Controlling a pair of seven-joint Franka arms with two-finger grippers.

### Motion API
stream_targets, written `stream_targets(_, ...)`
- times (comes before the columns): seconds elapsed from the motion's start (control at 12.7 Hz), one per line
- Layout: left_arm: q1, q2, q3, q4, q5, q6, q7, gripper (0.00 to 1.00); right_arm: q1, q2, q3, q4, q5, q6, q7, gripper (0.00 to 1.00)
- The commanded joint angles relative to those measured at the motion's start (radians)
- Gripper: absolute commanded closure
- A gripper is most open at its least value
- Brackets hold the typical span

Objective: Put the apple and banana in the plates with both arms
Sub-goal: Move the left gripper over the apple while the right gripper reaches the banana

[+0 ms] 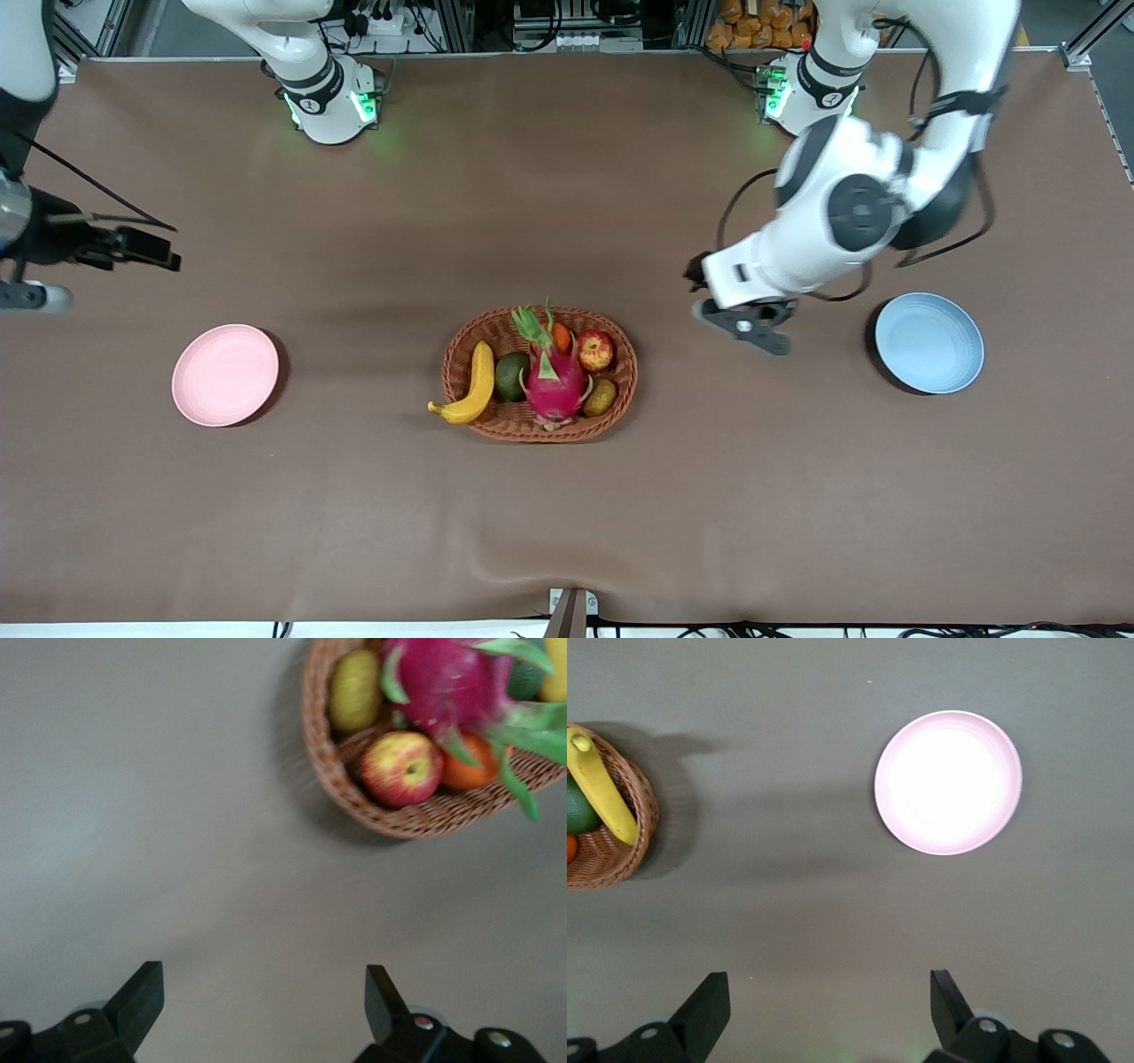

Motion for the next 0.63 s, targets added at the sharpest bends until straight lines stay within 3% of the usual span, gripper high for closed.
stream_targets(0.0, -0.045, 0.073, 0.006, 0.003, 0.005, 0.114, 0.017, 0.0, 0.024, 0.056, 0.004, 0.004, 0.041, 0.052, -0.012, 0.0)
stream_targets(0.32, -0.114, 0.162, 0.004, 0.009, 0.052, 0.3, 0.026, 0.0, 0.081, 0.149, 0.004, 0.004, 0.145, 0.17, -0.01, 0.0)
stream_targets(0.55, -0.146, 0.199, 0.006, 0.012, 0.058, 0.366, 0.026, 0.0, 0.125, 0.208, 0.004, 0.005, 0.251, 0.279, 0.002, 0.0)
